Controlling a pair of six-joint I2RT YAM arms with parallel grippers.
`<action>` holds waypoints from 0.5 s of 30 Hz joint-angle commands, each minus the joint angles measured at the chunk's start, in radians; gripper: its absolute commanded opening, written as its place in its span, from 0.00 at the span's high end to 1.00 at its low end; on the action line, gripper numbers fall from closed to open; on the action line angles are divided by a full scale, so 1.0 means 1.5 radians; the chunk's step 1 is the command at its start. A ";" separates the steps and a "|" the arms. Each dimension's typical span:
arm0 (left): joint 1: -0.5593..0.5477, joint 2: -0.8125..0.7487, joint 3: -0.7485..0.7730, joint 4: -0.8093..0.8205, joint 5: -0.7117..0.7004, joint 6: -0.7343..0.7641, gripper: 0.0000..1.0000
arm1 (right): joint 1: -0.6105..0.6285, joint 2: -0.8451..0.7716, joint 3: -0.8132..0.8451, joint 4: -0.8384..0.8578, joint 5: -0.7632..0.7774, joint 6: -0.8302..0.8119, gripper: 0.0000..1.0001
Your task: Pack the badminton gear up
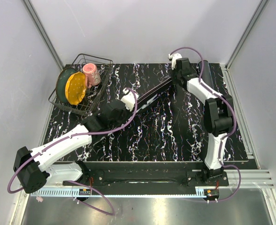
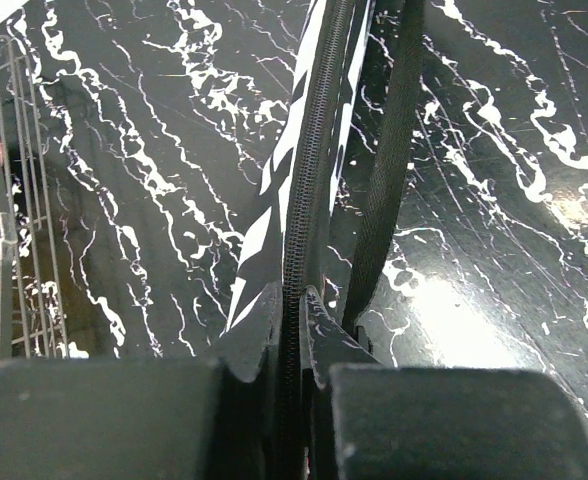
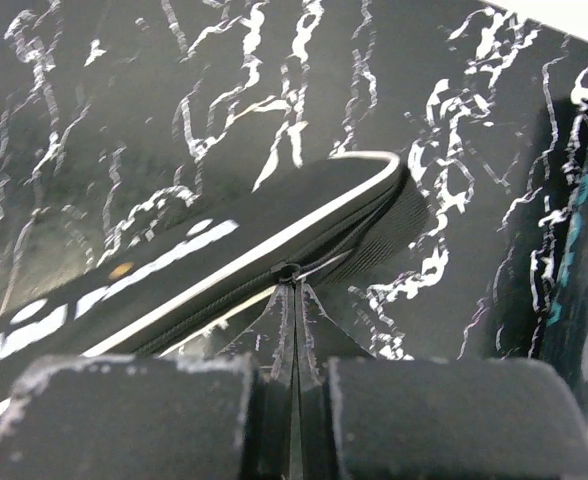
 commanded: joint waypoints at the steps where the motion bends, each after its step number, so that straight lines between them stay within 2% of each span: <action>1: 0.001 -0.023 0.012 0.010 -0.093 0.002 1.00 | -0.039 0.050 0.107 0.007 0.053 -0.011 1.00; 8: 0.001 -0.027 0.010 0.008 -0.123 0.005 1.00 | -0.091 0.153 0.260 -0.057 0.064 0.012 1.00; 15: 0.001 -0.018 0.008 0.017 -0.109 0.005 1.00 | -0.111 0.224 0.357 -0.100 -0.003 0.036 1.00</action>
